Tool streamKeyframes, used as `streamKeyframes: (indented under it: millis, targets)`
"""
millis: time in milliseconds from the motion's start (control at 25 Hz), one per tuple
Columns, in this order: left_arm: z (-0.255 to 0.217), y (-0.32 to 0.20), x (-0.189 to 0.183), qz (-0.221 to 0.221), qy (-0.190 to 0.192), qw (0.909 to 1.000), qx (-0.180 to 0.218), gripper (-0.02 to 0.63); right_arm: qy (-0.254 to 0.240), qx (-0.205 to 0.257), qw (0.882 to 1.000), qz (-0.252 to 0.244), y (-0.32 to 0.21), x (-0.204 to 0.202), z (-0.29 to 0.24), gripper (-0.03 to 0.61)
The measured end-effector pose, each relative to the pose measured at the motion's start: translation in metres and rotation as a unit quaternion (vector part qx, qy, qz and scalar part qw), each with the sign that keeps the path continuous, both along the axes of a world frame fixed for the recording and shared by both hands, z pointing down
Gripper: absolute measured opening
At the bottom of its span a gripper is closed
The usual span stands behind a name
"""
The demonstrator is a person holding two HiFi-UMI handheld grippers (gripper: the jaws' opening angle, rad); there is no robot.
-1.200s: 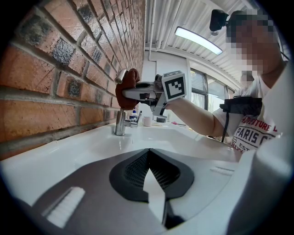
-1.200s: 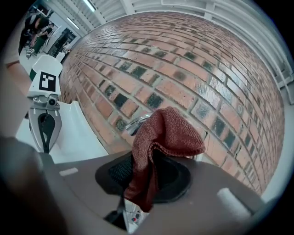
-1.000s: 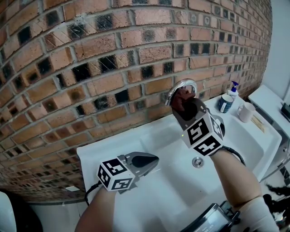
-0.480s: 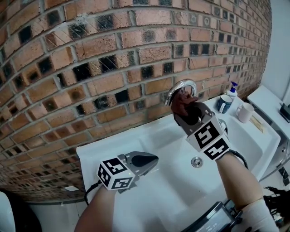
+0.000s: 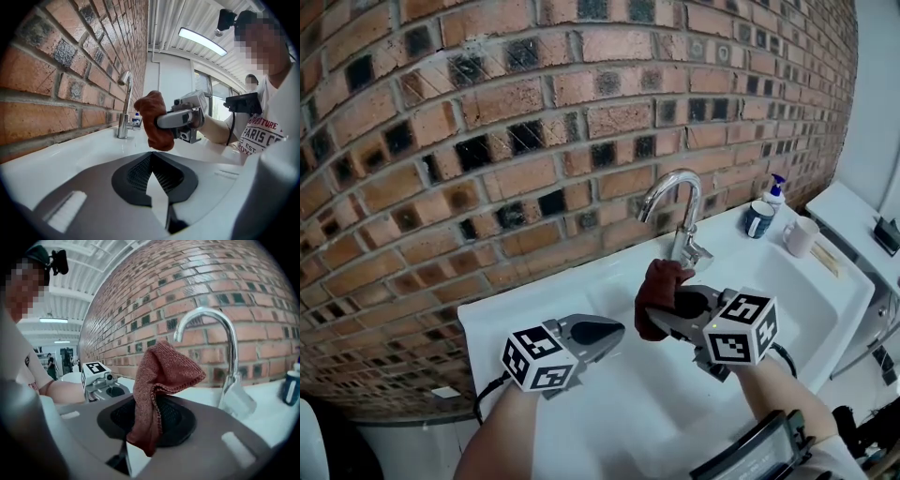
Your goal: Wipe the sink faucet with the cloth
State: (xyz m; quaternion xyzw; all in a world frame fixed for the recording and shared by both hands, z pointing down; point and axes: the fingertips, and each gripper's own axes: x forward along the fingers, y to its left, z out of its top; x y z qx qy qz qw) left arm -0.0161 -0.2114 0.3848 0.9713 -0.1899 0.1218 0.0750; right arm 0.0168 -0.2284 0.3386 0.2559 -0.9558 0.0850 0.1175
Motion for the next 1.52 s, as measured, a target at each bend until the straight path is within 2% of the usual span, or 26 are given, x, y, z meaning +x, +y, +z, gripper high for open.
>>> streamKeyframes:
  millis: [160,280,440,600,840,1520]
  targets:
    - [0.001,0.0,0.001,0.0,0.0,1.0,-0.002,0.006,-0.032,-0.097,0.995,-0.022,0.007,-0.004,0.026,0.089]
    - [0.001,-0.001,0.0,-0.001,-0.003,1.0,-0.002,0.006,-0.004,-0.107,0.994,-0.017,0.009,-0.003,0.041,0.087]
    - [0.0,0.0,0.002,0.0,-0.001,1.0,-0.001,0.006,-0.025,-0.116,0.992,-0.034,0.018,-0.004,0.057,0.086]
    - [0.0,0.001,0.001,0.002,-0.001,1.0,-0.002,0.006,-0.025,-0.091,0.994,-0.062,0.021,-0.009,0.057,0.084]
    - [-0.001,0.002,0.001,0.007,0.0,1.0,0.0,0.006,-0.03,-0.066,0.994,-0.078,0.022,-0.009,0.057,0.084]
    - [-0.001,0.002,0.002,0.009,0.002,1.0,0.0,0.006,-0.02,-0.023,0.996,-0.08,0.016,-0.003,0.055,0.084]
